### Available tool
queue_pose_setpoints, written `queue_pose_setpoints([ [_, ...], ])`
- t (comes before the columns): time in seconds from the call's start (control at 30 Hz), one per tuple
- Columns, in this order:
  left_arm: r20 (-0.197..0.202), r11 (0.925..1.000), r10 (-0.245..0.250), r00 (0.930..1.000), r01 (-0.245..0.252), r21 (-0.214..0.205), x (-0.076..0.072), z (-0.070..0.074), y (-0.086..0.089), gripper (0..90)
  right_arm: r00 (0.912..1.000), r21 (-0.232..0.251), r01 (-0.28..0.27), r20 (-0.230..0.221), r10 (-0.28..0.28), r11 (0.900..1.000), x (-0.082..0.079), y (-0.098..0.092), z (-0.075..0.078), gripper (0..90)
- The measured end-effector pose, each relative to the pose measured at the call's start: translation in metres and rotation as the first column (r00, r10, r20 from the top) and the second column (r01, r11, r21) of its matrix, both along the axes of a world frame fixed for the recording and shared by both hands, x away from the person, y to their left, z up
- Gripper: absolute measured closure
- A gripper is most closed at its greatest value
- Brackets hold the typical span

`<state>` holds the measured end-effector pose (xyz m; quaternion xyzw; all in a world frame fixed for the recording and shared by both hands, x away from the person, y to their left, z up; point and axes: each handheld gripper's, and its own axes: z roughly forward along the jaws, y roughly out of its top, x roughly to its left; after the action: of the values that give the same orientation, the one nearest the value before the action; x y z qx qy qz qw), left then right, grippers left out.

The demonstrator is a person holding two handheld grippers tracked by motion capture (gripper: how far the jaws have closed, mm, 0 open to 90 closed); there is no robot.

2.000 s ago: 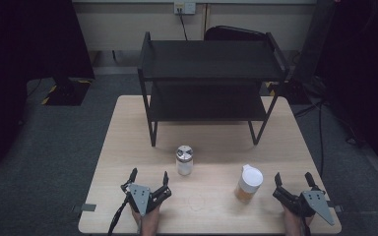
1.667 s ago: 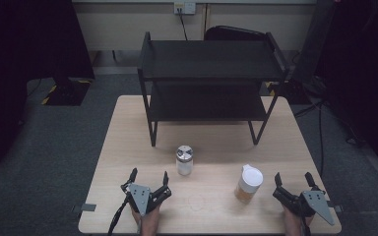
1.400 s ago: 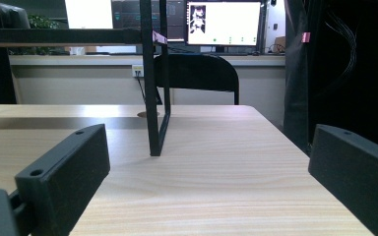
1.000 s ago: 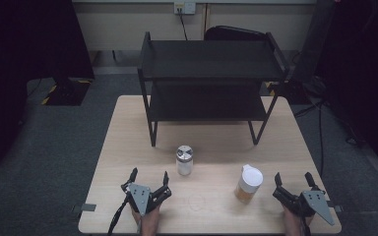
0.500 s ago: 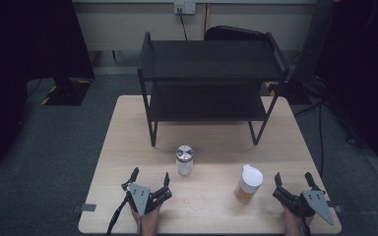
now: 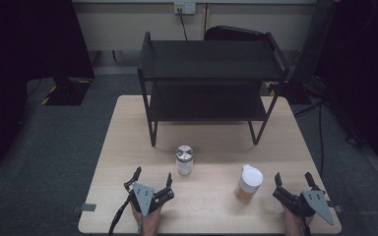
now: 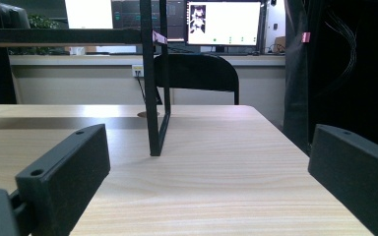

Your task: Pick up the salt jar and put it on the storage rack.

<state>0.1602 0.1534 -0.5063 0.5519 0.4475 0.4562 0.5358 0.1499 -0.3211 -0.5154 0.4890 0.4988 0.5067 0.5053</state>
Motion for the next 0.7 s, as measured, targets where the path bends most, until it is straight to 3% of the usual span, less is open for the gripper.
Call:
queue_pose_setpoints([
  [0.03, 0.005, 0.9994, -0.006, 1.0000, 0.006, -0.035, 0.000, 0.001, -0.001, 1.2, 1.0000, 0.000, 0.000, 0.000, 0.000, 1.0000, 0.000, 0.000, 0.000, 0.7],
  [0.13, 0.030, 0.9997, -0.013, 0.9995, 0.014, -0.022, 0.000, 0.003, -0.009, 1.1, 1.0000, 0.000, 0.000, 0.000, 0.000, 1.0000, 0.000, 0.000, 0.000, 0.7],
  [0.3, 0.020, 0.9988, -0.025, 0.9995, 0.026, -0.041, 0.003, 0.013, -0.022, 1.3, 1.0000, 0.000, -0.001, 0.000, 0.001, 1.0000, 0.000, 0.000, 0.000, 0.7],
  [0.7, 0.020, 0.9980, -0.019, 0.9996, 0.021, -0.059, 0.011, 0.013, -0.044, 0.0, 1.0000, 0.000, -0.007, 0.000, 0.007, 1.0000, 0.000, -0.001, 0.000, 0.7],
])
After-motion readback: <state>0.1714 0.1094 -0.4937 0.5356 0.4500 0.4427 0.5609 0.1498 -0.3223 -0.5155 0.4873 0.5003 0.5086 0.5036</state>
